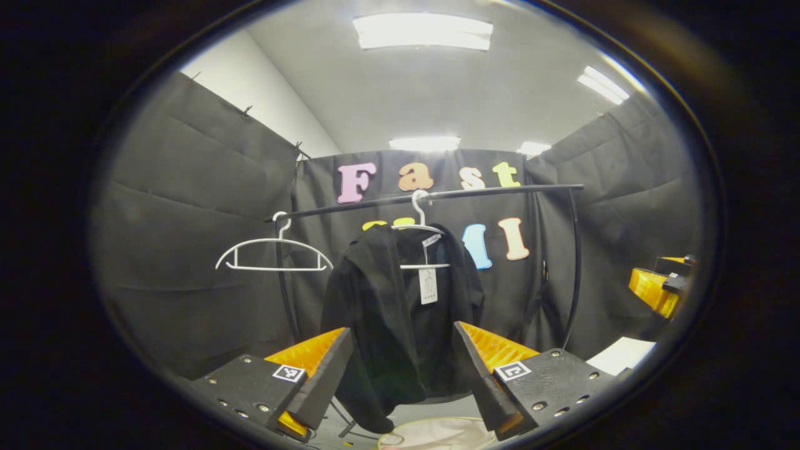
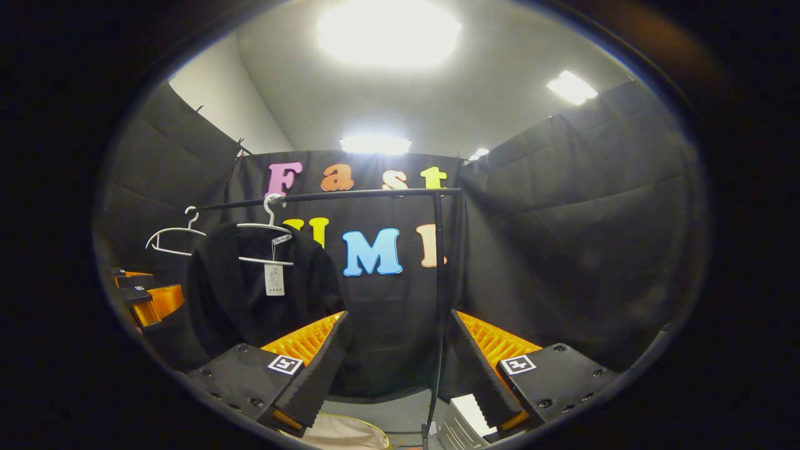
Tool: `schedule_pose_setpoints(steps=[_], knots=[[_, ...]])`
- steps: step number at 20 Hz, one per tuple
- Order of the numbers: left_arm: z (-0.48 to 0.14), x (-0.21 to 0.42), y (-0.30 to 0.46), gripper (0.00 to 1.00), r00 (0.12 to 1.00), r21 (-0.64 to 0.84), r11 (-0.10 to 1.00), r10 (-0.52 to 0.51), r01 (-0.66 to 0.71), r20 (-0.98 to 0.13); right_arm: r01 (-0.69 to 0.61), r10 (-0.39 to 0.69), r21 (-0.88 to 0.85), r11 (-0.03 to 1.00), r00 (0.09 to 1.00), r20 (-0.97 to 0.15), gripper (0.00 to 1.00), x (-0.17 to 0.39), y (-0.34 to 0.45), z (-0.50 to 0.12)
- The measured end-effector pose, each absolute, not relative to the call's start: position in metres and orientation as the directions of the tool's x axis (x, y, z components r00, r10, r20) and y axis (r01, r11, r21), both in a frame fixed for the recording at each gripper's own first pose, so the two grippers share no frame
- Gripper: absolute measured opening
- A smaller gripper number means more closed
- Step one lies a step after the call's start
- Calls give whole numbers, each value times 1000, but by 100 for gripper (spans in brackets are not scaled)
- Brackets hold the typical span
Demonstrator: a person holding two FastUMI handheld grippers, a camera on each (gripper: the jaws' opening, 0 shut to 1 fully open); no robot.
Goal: Grasp the clothes on the hanger with both hands and then place them into the laundry hamper below.
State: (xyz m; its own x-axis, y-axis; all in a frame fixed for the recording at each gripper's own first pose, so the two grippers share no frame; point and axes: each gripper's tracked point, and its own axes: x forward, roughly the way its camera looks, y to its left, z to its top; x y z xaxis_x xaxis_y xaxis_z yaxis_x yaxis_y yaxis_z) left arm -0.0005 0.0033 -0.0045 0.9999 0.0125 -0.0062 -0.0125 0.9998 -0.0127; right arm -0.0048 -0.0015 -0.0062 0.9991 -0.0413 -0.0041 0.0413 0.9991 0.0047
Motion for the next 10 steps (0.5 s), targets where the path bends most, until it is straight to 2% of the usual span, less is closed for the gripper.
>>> schedule_pose_setpoints(steps=[10], knots=[[-6,5,6,94,1000,-20,1000,10,-10,-3,53,-53,-6,999,999,5,99,9,14,-5]])
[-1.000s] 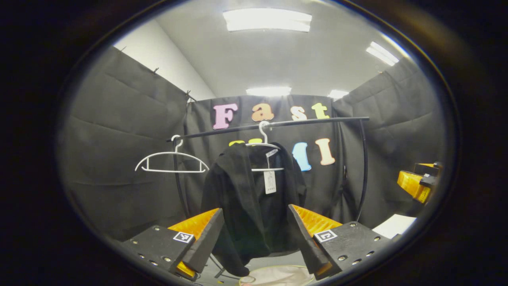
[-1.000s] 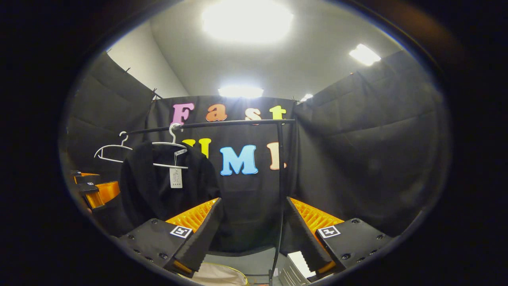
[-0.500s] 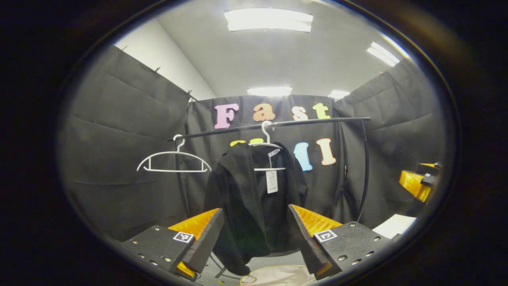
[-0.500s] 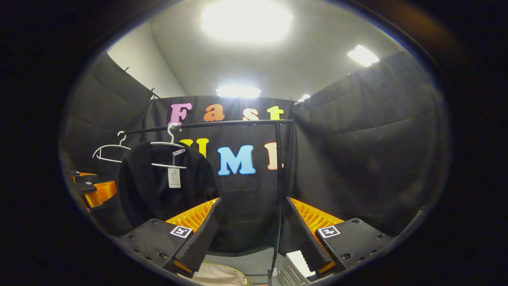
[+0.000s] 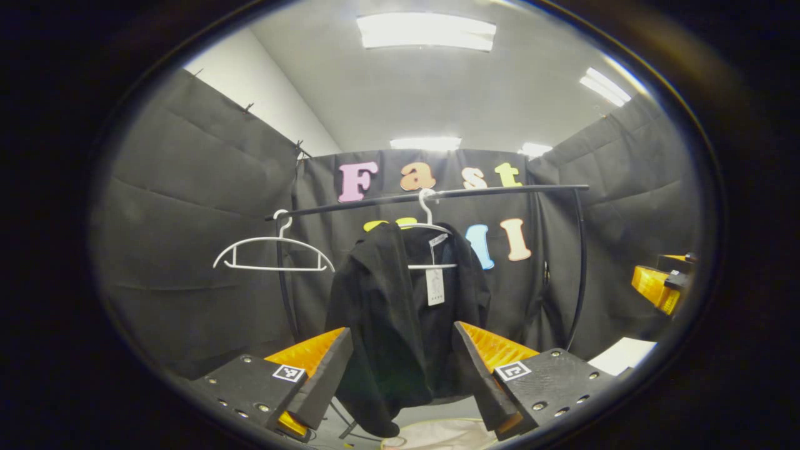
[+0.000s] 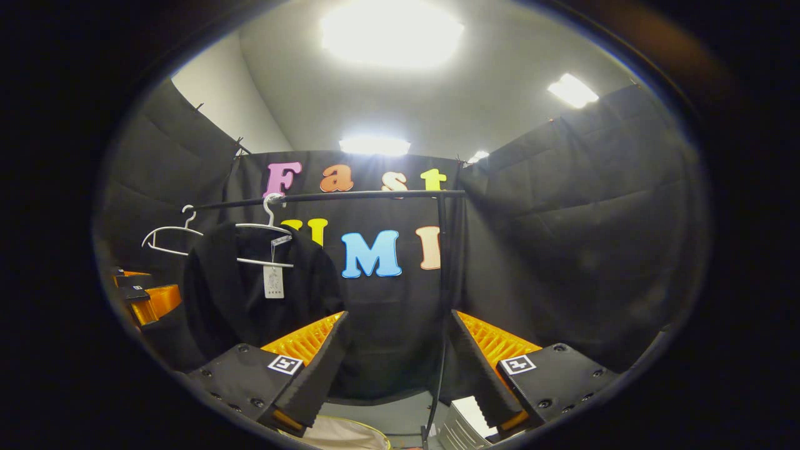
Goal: Grasp the clothes on the hanger with both hands and then place them into the laundry hamper below.
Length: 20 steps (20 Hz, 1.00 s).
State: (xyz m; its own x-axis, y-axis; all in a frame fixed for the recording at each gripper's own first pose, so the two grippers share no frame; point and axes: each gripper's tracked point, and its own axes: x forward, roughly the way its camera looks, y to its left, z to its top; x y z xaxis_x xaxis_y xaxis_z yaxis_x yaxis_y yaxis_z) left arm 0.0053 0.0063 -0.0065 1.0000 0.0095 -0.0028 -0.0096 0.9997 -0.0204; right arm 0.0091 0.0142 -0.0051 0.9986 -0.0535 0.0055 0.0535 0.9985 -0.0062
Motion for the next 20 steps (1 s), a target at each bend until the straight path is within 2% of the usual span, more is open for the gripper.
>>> schedule_pose_setpoints(steps=[5,11,20], knots=[[-6,14,12,94,1000,-24,1000,-18,18,0,43,-43,7,999,999,18,97,21,33,-3],[-9,40,19,94,1000,-36,999,-6,6,-16,-17,16,17,1000,999,35,96,53,55,1],[-7,106,12,94,996,-17,996,92,-93,-19,-212,210,42,976,977,38,99,137,102,-6]])
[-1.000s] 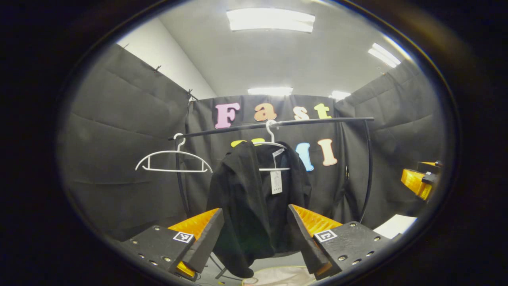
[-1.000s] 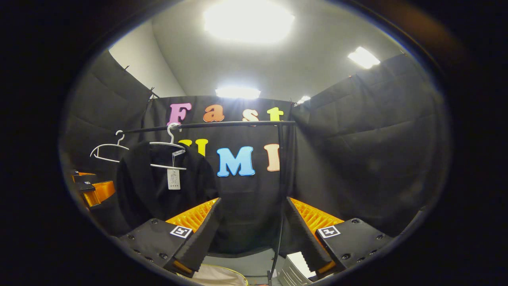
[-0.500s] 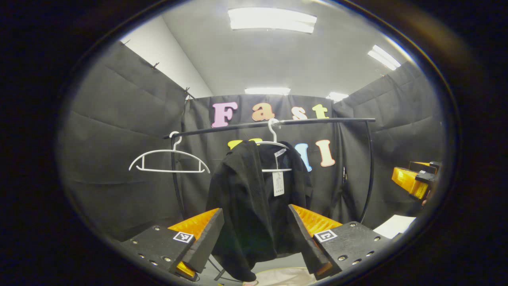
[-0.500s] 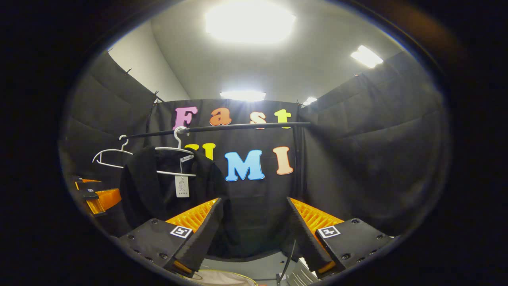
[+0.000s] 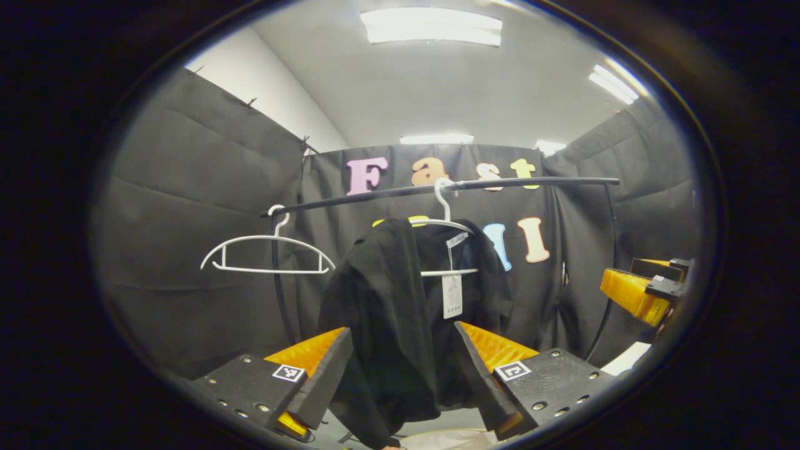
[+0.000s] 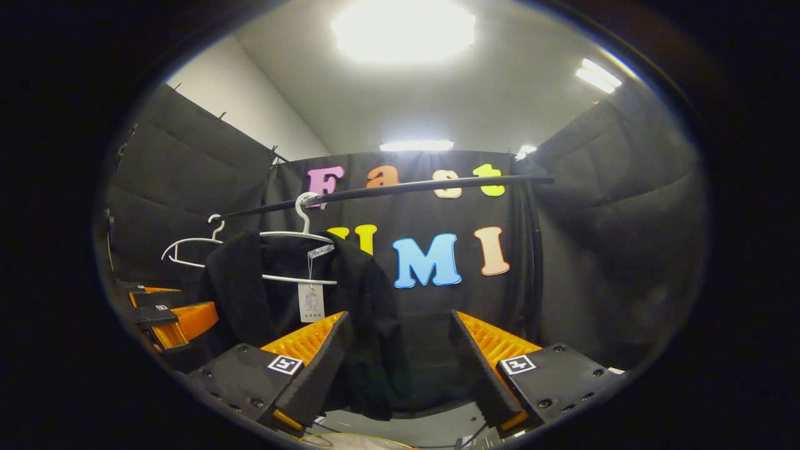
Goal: Grasp the clothes on the hanger with both hands and then place them into the laundry hamper below.
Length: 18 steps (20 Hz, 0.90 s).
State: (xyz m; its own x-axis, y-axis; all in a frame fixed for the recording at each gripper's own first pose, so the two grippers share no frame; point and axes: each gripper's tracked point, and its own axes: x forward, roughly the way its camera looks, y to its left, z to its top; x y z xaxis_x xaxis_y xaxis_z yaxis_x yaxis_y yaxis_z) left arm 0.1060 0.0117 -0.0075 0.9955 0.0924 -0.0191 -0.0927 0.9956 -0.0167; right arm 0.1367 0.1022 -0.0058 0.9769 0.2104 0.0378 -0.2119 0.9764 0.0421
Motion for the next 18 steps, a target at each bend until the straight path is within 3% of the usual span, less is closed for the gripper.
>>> schedule_pose_setpoints(steps=[18], knots=[[-4,211,12,94,966,38,966,257,-257,7,-487,489,77,870,872,-5,96,251,183,-35]])
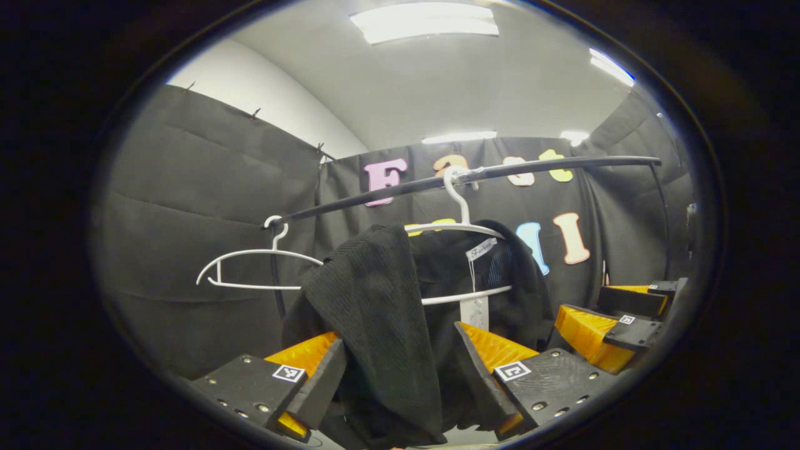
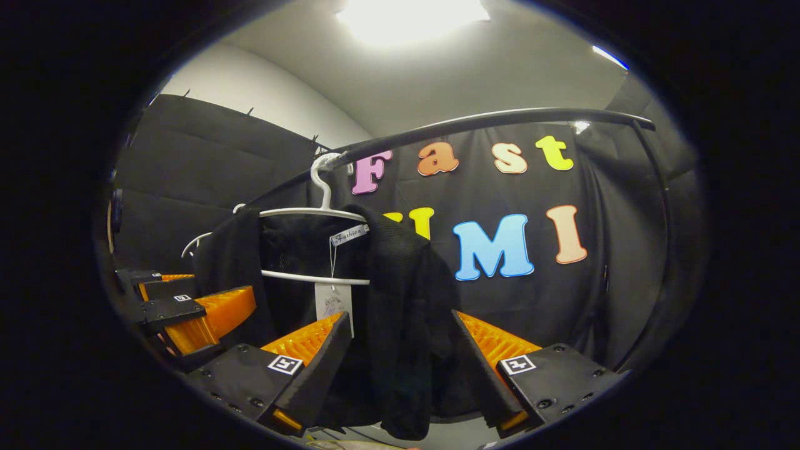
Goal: Grasp the clothes on the hanger with both hands and then place them into the laundry hamper below.
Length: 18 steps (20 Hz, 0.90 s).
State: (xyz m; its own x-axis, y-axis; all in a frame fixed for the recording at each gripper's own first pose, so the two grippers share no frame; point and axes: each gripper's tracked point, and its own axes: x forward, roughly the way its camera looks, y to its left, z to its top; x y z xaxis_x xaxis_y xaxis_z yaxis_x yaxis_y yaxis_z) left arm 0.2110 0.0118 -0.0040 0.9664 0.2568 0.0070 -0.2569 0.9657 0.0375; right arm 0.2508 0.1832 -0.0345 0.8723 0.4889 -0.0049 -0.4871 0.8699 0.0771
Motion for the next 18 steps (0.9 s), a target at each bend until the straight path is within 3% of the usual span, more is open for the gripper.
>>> schedule_pose_setpoints(steps=[18], knots=[[-34,261,39,94,888,144,880,460,-453,-14,-544,561,158,824,821,-102,98,323,230,-88]])
